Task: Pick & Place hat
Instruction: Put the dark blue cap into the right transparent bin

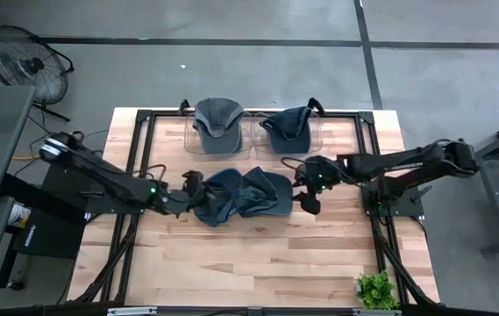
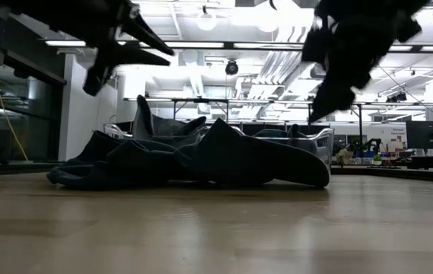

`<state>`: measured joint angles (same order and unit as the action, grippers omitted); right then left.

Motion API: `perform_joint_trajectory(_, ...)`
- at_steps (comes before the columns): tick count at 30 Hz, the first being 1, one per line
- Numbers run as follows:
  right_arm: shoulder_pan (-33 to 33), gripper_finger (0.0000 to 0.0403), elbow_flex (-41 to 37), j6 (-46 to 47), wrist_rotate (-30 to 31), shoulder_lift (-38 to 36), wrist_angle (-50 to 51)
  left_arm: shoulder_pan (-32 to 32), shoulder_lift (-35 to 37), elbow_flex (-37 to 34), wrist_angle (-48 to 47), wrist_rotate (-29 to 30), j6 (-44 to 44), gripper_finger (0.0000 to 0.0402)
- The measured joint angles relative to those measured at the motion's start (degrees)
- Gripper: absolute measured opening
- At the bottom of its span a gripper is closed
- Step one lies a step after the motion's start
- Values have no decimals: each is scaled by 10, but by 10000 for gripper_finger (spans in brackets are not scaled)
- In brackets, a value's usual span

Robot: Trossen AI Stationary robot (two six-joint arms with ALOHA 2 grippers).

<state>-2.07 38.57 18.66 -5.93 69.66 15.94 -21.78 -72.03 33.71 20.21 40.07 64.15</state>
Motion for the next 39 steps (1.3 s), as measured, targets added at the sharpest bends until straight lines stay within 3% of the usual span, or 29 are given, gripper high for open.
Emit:
perform_joint_trajectory(4,-2,236,-66,93,15,-3,-67,0,-70,13,68,-5,9,65)
perform_joint_trajectory(10,-22,236,-120,137,47,-3,-138,0,-158,73,71,-21,24,65)
perform_joint_trajectory(21,-81,236,-136,233,61,-3,-187,1,-282,164,66,-40,25,65)
perform_joint_trajectory(27,-81,236,-136,234,86,12,-186,0,-325,187,60,-58,38,65)
perform_joint_trajectory(39,-80,236,-136,235,84,86,-240,1,-333,193,33,-45,46,65)
